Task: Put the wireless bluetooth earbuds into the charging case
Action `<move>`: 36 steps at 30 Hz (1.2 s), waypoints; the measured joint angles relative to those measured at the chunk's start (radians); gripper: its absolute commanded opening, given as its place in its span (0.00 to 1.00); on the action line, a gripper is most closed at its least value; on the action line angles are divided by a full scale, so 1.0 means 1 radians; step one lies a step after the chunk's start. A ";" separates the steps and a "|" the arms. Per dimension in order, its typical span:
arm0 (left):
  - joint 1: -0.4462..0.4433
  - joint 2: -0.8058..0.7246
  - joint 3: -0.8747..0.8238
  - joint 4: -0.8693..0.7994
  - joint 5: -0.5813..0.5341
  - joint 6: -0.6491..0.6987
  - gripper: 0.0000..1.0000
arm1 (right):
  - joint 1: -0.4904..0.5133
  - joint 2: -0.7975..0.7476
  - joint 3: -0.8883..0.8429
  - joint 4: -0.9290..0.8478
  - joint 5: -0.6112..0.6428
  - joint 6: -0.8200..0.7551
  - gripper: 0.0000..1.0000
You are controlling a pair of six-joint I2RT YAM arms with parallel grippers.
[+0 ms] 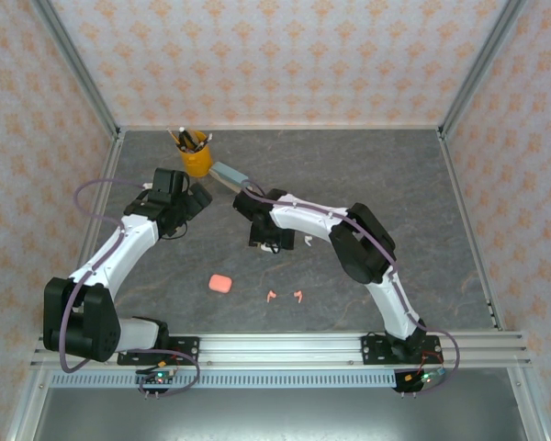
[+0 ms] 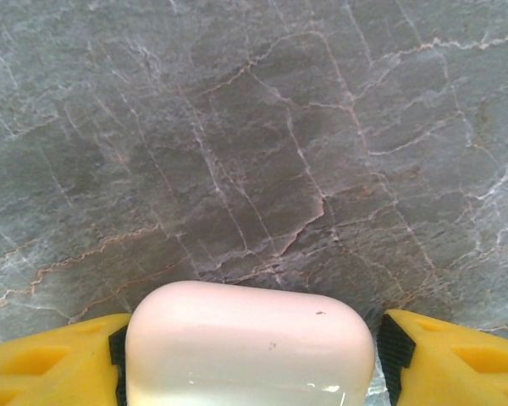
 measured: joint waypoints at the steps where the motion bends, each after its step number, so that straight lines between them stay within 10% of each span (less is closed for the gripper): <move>1: 0.000 0.000 -0.001 0.001 0.000 0.000 1.00 | 0.000 0.000 0.000 0.000 -0.001 0.002 0.72; 19: -0.019 -0.048 -0.091 0.089 0.018 0.000 1.00 | -0.014 -0.043 -0.045 0.069 -0.014 0.092 0.57; 36: -0.116 -0.055 -0.327 0.575 0.215 -0.011 0.98 | -0.192 -0.183 -0.119 0.198 -0.026 0.191 0.57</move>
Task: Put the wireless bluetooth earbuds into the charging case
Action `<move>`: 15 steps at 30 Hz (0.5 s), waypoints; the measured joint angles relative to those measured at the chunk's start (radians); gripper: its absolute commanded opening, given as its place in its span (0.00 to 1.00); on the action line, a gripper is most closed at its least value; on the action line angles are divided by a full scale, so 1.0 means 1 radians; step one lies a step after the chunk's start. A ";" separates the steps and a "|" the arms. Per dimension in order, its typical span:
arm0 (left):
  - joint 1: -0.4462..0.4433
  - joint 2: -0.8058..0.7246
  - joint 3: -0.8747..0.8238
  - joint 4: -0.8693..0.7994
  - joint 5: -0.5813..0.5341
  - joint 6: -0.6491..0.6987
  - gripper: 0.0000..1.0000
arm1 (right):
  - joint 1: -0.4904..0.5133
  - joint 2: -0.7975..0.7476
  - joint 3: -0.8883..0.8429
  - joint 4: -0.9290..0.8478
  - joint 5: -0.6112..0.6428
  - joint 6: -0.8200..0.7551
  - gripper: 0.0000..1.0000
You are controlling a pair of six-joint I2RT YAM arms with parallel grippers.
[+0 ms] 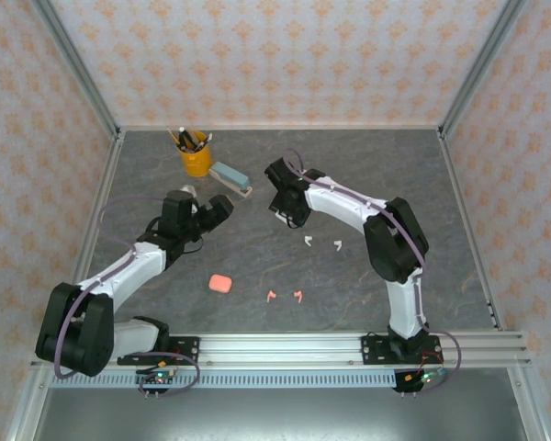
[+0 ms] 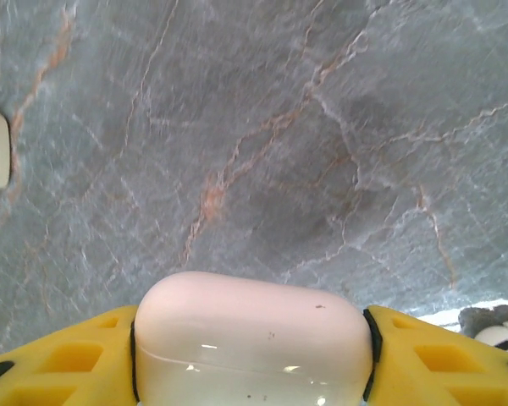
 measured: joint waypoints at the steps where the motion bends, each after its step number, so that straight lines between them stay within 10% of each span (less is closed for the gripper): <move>1: -0.021 0.021 -0.009 0.045 0.006 0.000 0.98 | -0.007 -0.001 0.000 0.004 -0.005 0.004 0.57; 15: -0.268 0.280 -0.070 0.502 -0.040 0.011 0.87 | -0.044 -0.032 0.000 0.031 -0.062 0.048 0.57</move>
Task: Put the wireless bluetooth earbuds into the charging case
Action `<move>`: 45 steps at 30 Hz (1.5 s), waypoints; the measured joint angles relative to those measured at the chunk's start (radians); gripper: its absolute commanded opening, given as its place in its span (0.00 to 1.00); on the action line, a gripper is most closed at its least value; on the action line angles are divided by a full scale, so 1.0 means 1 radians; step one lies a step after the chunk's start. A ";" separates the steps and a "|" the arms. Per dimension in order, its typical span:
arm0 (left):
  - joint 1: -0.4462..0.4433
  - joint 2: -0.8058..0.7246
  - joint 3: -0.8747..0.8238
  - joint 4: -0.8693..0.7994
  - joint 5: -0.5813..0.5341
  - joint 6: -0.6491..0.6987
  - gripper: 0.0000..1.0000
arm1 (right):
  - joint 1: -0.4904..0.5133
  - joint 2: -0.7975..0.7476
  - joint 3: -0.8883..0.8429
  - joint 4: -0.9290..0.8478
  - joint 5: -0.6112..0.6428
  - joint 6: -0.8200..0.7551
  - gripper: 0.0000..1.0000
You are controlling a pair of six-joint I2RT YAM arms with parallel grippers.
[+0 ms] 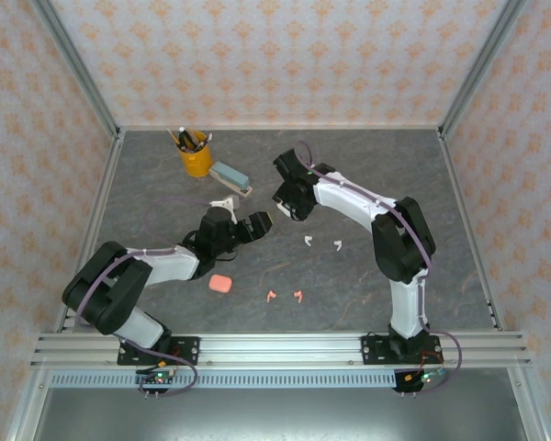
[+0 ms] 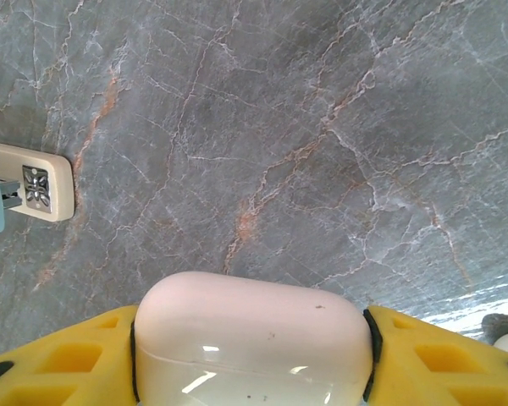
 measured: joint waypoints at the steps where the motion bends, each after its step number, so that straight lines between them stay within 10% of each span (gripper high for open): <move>1: -0.007 0.019 0.000 0.027 -0.008 0.000 0.85 | 0.000 0.000 0.000 0.002 -0.006 0.003 0.57; 45: -0.081 0.284 0.145 0.304 -0.080 -0.056 0.56 | -0.022 -0.018 -0.056 0.086 -0.145 0.072 0.57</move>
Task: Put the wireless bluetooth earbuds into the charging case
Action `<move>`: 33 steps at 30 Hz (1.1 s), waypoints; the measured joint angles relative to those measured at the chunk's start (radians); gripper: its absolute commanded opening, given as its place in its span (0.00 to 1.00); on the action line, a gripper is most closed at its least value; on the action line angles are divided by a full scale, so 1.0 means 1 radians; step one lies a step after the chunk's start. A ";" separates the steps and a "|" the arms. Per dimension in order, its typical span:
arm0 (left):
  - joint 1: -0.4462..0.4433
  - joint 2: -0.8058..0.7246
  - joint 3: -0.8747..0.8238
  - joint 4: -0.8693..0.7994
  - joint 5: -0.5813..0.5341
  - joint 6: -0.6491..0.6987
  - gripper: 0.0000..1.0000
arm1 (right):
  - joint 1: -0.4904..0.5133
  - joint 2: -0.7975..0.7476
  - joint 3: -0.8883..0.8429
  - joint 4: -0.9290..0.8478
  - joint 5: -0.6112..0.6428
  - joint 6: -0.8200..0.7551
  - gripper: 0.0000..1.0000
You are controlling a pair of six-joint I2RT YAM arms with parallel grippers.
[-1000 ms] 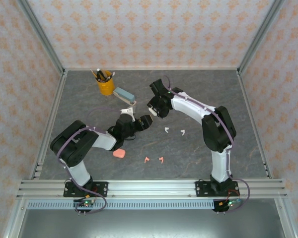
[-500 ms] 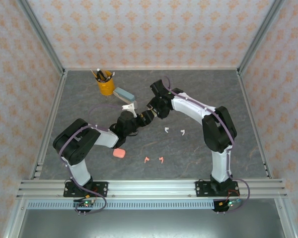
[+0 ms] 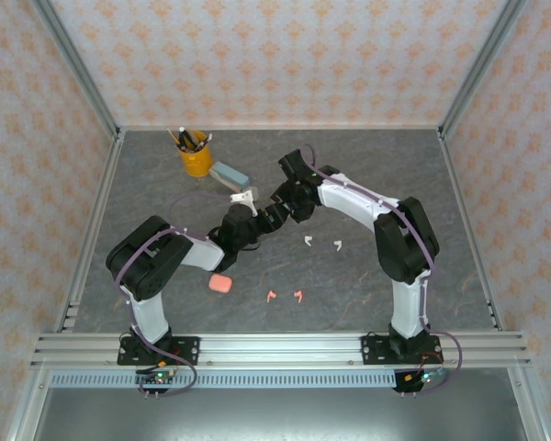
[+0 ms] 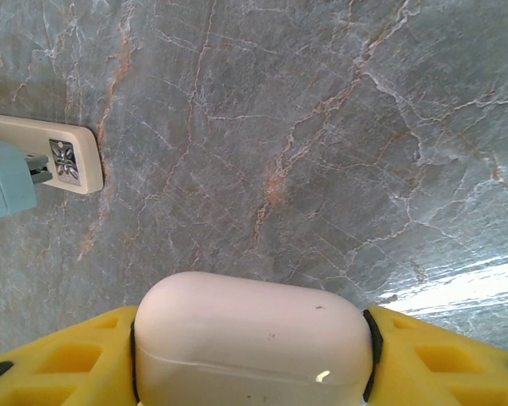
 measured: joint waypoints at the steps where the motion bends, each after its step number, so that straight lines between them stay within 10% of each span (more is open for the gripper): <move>1: 0.000 0.000 0.001 0.000 0.000 0.000 0.55 | 0.000 0.000 0.000 0.004 0.000 0.000 0.57; 33: -0.002 0.035 0.031 0.008 -0.003 0.000 0.37 | -0.006 -0.013 -0.033 0.045 -0.027 0.026 0.57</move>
